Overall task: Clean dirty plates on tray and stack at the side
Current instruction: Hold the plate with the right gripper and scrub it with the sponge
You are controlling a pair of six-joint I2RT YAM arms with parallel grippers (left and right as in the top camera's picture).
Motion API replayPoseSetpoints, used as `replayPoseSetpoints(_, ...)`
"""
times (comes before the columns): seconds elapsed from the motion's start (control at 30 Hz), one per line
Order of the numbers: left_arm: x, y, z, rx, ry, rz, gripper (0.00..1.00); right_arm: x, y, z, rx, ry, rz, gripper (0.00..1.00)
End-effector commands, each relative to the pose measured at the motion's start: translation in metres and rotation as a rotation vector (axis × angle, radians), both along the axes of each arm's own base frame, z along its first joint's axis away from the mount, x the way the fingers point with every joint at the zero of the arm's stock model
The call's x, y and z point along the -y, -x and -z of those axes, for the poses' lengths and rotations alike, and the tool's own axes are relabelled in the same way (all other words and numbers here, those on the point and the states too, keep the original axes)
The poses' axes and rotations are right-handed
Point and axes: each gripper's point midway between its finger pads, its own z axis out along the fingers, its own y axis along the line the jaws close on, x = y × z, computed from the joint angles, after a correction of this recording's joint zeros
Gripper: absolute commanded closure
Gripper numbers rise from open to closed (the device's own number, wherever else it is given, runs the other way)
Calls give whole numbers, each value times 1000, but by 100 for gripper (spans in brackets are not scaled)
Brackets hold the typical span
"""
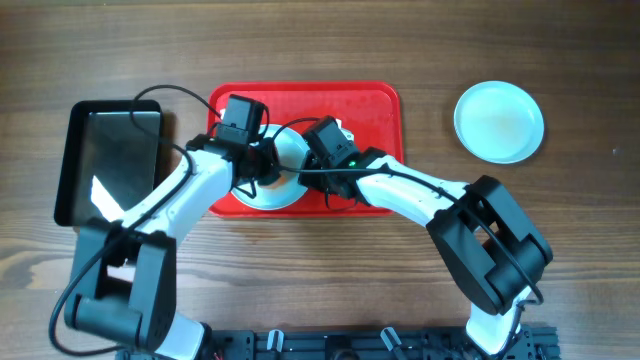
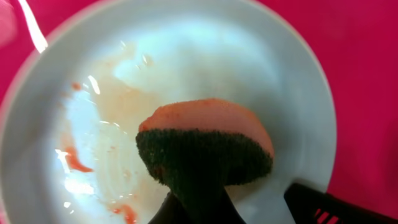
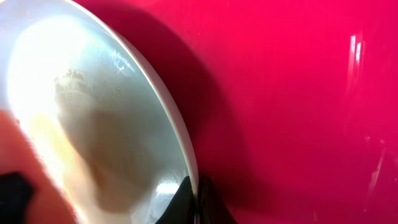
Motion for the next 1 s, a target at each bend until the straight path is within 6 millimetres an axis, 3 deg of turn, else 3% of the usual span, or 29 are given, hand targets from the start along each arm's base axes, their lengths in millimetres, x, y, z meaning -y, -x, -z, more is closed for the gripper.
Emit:
replayPoseSetpoints(0.0,8,15,30,-95,3,11,96,10,-2,9,-1,39,22,96)
replayPoseSetpoints(0.17,7,20,53,-149,-18,15,96,10,-2,9,-1,40,21,96)
replayPoseSetpoints(0.27,-6,23,62,-162,-92,15,96,10,-2,9,-1,39,22,96)
replayPoseSetpoints(0.33,-25,26,63,-166,-198,2,96,10,-2,9,-2,40,21,96)
replayPoseSetpoints(0.47,-90,37,54,-191,-523,-71,96,10,-2,9,-1,40,22,96)
replayPoseSetpoints(0.63,-126,39,44,-196,-665,-126,96,10,-2,9,-1,40,21,96)
replayPoseSetpoints(0.83,-128,23,32,-156,-642,-166,96,10,-2,9,-1,40,21,96)
replayPoseSetpoints(0.97,-99,-6,2,-55,-484,-170,96,10,-3,9,0,40,22,96)
